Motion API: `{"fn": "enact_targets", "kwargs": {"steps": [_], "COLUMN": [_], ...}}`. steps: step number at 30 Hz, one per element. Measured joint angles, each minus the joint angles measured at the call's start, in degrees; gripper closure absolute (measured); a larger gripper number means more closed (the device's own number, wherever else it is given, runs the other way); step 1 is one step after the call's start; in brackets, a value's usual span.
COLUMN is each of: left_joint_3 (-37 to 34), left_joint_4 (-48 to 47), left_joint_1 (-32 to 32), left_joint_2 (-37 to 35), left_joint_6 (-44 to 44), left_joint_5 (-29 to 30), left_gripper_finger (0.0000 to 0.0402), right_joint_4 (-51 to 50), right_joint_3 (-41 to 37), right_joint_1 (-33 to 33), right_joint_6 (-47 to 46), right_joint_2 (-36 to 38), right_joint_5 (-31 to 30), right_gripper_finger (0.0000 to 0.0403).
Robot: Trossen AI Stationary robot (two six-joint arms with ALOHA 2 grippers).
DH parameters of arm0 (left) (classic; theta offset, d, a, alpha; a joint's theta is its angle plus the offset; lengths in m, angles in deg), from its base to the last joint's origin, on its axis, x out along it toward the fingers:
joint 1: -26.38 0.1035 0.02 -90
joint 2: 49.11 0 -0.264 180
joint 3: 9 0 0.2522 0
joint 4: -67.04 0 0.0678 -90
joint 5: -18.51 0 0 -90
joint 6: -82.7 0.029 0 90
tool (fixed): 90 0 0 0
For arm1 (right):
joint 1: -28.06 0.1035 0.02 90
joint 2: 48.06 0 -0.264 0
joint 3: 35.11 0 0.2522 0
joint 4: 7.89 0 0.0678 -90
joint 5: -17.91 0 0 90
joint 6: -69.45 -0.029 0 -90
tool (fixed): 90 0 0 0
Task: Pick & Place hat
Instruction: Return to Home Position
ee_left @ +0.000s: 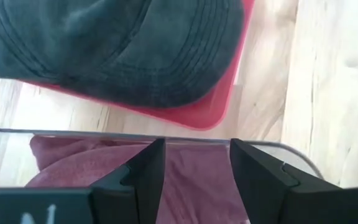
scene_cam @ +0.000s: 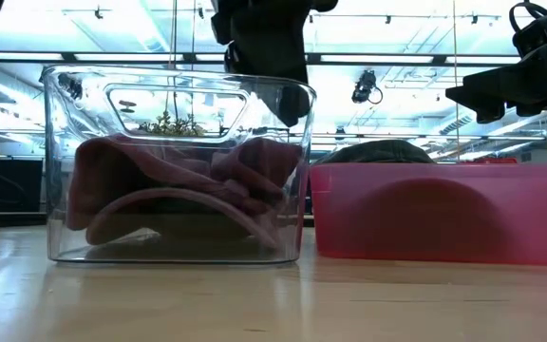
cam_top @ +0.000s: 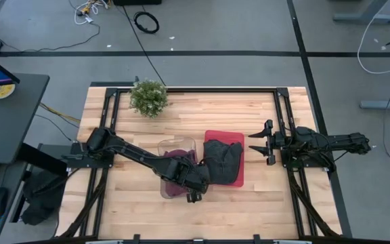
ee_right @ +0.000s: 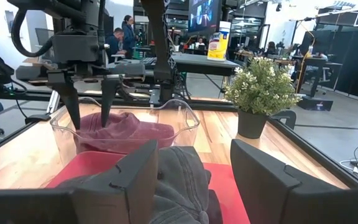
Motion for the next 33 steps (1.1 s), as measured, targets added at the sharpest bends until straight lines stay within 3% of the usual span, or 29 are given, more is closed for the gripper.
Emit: {"fn": "enact_targets", "kwargs": {"steps": [20, 33], "left_joint_3": [0.06, -3.43], "left_joint_4": [-1.11, -1.25], "left_joint_1": [1.95, 2.49], "left_joint_2": [-0.17, -7.73], "left_joint_6": [8.88, 10.78], "left_joint_5": [1.39, 4.32], "left_gripper_finger": [0.0216, 0.0216], "right_joint_4": [0.02, 0.09], "right_joint_3": [0.00, -0.02], "right_joint_1": [0.00, 0.00], "right_joint_6": [0.00, 0.00], "right_joint_2": [0.00, 0.00], "right_joint_5": [-0.01, 0.00], "right_gripper_finger": [0.0198, 0.0198]}}
